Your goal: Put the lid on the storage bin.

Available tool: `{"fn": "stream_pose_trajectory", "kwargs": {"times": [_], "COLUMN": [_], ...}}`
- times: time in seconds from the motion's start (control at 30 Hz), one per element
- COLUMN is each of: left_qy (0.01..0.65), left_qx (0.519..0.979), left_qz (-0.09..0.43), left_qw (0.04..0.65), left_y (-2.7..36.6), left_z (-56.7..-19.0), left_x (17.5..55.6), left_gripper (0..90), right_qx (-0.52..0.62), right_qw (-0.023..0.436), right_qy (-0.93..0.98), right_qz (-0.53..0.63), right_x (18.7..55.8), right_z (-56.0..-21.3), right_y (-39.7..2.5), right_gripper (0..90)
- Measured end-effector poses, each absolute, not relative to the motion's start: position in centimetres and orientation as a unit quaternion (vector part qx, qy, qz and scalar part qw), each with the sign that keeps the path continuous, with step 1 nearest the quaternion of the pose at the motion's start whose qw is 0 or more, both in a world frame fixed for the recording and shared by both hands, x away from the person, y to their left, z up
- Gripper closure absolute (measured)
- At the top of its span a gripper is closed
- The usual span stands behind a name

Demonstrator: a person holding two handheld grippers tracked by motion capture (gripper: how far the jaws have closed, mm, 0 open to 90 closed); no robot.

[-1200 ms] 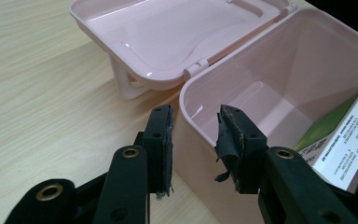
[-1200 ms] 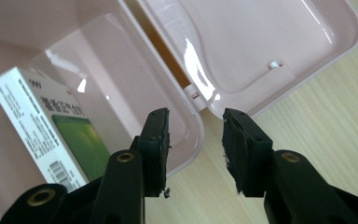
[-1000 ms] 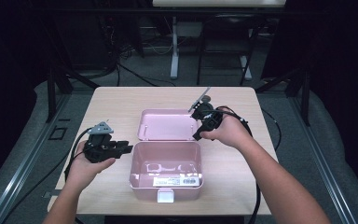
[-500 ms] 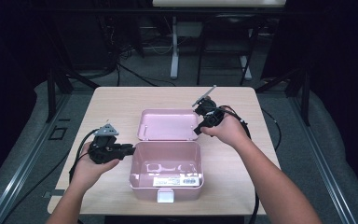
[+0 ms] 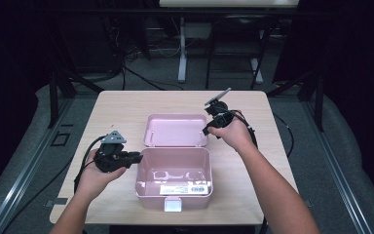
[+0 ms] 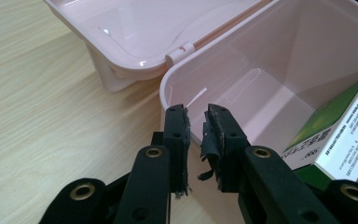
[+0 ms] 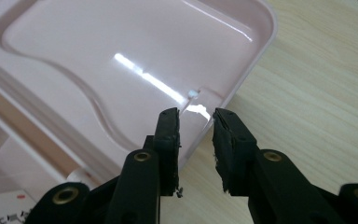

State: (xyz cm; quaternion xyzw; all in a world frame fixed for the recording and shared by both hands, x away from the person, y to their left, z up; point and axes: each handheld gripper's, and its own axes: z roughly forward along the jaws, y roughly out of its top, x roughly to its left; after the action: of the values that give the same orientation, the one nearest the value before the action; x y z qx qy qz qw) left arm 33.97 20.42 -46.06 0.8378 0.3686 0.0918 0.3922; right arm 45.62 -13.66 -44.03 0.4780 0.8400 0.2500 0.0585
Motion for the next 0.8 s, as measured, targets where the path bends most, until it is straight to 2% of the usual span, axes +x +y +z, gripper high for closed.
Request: {"fn": "stream_pose_trajectory", "kwargs": {"times": [0.17, 0.37, 0.8], "left_qy": [0.374, 0.374, 0.369], "left_qx": [0.834, 0.835, 0.836], "left_qz": [0.088, 0.087, 0.092], "left_qw": [0.395, 0.394, 0.395], "left_y": [20.5, 20.5, 20.5], "left_z": [-46.1, -46.1, -46.1], "left_x": [34.0, 34.0, 33.9], "left_gripper": [78.2, 78.3, 78.4], "right_qx": [0.497, 0.515, 0.549], "right_qw": [0.065, 0.074, 0.088], "right_qy": [0.827, 0.814, 0.788], "right_qz": [0.254, 0.258, 0.265], "right_x": [46.3, 47.0, 48.2], "right_z": [-44.7, -45.6, -46.7], "right_y": [-13.8, -14.0, -13.1], "right_gripper": [71.9, 67.8, 68.9]}}
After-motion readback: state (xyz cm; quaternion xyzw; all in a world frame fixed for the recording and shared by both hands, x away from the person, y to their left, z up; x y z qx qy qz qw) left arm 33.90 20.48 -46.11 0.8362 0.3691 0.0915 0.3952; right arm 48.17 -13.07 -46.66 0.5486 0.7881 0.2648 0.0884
